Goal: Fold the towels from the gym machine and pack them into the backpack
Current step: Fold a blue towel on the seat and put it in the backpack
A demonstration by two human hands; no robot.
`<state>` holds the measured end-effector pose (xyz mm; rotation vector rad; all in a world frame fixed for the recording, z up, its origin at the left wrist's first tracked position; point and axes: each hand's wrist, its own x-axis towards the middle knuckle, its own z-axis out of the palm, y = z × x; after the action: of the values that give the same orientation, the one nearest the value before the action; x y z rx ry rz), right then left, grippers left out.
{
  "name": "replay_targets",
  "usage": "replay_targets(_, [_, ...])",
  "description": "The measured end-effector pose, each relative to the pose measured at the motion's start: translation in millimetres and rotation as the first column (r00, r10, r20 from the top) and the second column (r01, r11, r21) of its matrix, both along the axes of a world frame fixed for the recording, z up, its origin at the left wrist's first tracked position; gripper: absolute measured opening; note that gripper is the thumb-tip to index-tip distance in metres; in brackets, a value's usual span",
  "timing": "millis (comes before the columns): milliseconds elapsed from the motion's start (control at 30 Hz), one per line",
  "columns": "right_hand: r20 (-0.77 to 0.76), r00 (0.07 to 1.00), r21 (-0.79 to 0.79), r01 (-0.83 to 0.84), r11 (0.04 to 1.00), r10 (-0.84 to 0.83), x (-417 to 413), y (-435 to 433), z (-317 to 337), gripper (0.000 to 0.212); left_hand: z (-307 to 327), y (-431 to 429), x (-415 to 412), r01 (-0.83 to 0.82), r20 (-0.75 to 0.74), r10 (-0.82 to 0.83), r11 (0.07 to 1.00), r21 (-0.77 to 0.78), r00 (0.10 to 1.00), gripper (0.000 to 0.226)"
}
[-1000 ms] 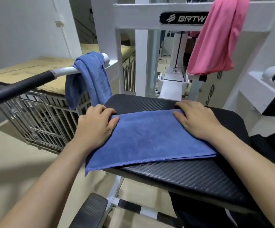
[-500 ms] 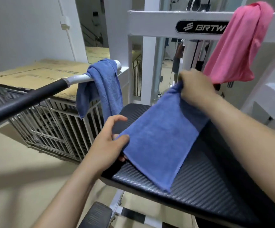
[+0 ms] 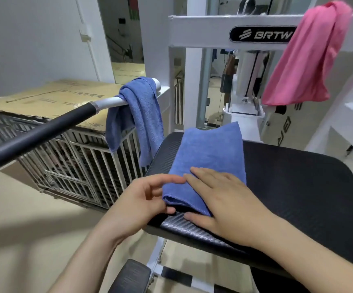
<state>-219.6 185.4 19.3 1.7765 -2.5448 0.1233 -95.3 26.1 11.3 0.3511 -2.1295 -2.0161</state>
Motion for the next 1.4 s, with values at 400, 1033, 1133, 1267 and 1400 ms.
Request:
replay_targets(400, [-0.121, 0.988, -0.121, -0.111, 0.986, 0.096, 13, 70, 0, 0.026, -41, 29, 29, -0.247, -0.3, -0.101, 0.36, -0.9, 0.948, 0.033])
replay_targets(1033, [0.628, 0.773, -0.447, 0.268, 0.853, 0.086, -32, 84, 42, 0.01, 13, 77, 14, -0.324, -0.065, 0.319, 0.939, -0.113, 0.946, 0.029])
replay_targets(1133, [0.508, 0.86, -0.405, 0.291, 0.867, -0.051, -50, 44, 41, 0.013, 24, 58, -12, -0.378, 0.009, 0.378, 0.926, -0.014, 0.926, 0.034])
replay_targets(1267, [0.384, 0.902, -0.275, 0.317, 0.908, -0.198, -67, 4, 21, 0.016, 19, 29, -36, -0.326, 0.148, 0.331, 0.944, -0.057, 0.932, 0.026])
replay_targets(1400, [0.296, 0.909, -0.18, 0.355, 0.917, -0.294, -73, -10, 11, 0.018, 8, 12, -44, -0.294, 0.191, 0.318, 0.945, -0.143, 0.929, 0.024])
